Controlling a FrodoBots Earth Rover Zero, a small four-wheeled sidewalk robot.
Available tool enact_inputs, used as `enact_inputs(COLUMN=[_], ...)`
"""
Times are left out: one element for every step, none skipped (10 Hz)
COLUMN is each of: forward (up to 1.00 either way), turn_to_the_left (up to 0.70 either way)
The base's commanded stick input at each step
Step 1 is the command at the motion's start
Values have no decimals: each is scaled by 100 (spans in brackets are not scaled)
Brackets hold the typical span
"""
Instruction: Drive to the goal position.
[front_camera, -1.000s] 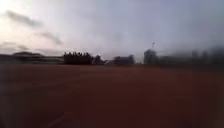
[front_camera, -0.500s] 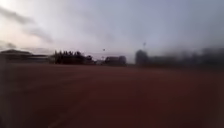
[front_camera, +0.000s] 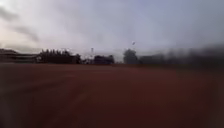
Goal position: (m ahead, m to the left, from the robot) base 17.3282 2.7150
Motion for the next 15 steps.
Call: enact_inputs(forward=[70, 70, 70, 70, 70, 70, 70, 70, 70, 70, 70, 70, 70, 70, 70], turn_to_the_left=[0, 0, 0, 0, 0, 0, 0, 0, 0, 0, 0, 0, 0, 0, 0])
